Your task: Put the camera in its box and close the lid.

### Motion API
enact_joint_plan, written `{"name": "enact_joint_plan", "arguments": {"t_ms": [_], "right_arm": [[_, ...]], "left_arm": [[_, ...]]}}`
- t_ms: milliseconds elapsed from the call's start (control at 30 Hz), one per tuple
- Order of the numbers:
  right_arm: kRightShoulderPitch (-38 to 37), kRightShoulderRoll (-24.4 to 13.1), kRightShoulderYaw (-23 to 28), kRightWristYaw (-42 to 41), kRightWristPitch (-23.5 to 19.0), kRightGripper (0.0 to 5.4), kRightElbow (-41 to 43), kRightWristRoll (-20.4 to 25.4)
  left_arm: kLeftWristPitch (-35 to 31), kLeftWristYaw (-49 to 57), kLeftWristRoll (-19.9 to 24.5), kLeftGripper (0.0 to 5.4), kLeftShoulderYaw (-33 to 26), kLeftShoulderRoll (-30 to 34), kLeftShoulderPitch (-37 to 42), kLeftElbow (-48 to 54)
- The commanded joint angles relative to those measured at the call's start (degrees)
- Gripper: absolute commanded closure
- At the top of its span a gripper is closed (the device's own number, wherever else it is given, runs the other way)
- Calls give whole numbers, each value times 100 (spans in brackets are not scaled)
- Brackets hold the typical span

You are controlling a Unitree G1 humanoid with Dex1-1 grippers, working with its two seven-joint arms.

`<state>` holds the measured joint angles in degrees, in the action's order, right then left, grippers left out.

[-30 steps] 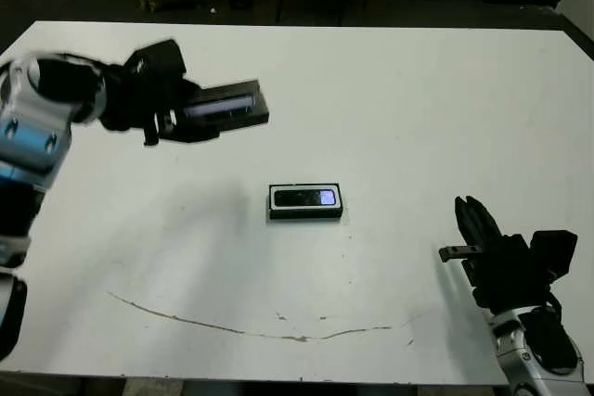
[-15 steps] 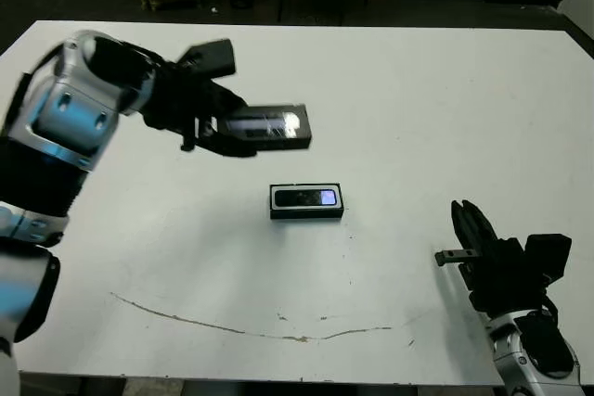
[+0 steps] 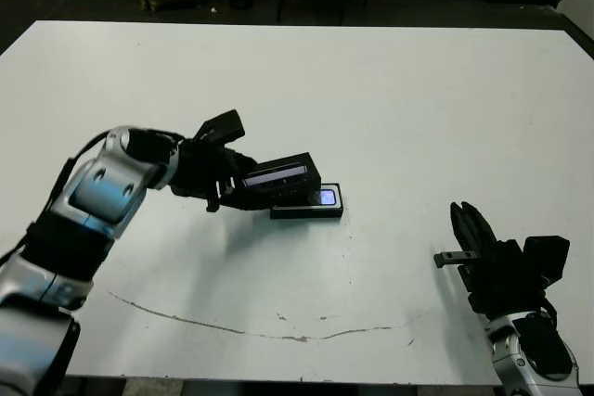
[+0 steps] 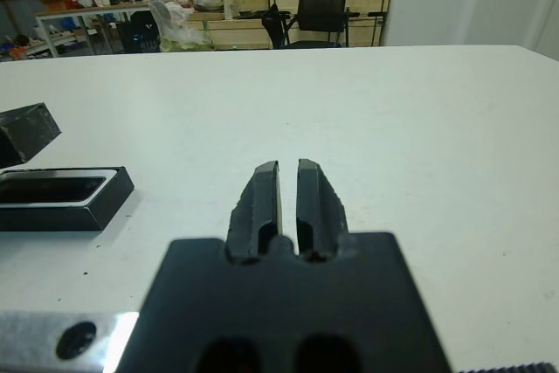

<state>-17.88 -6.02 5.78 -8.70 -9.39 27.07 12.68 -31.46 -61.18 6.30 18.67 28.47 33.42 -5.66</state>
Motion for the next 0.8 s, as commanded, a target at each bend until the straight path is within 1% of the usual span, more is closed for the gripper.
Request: {"name": "enact_joint_plan", "arguments": {"t_ms": [33, 167, 300, 400, 567, 667, 800], "right_arm": [[-38, 4, 6, 74, -108, 540, -33, -39], [-39, -3, -8, 88, -149, 540, 0, -40], [-44, 16, -30, 126, -193, 540, 15, -39], [-53, 39, -23, 127, -203, 540, 15, 26], [-64, 14, -24, 84, -121, 540, -20, 11], [-75, 7, -29, 111, -170, 540, 4, -19], [-79, 43, -12, 104, -189, 540, 1, 68]], "left_arm": [[161, 208, -45, 286, -23, -22, -245, 121], [416, 292, -34, 286, -3, -73, -296, 79], [466, 261, -29, 286, 40, -112, -263, -8], [354, 172, -41, 286, 120, -107, -159, -66], [604, -139, -61, 286, 229, -103, 16, -330], [707, -223, -106, 286, 280, -116, 111, -461], [862, -365, -158, 286, 339, -139, 272, -745]]}}
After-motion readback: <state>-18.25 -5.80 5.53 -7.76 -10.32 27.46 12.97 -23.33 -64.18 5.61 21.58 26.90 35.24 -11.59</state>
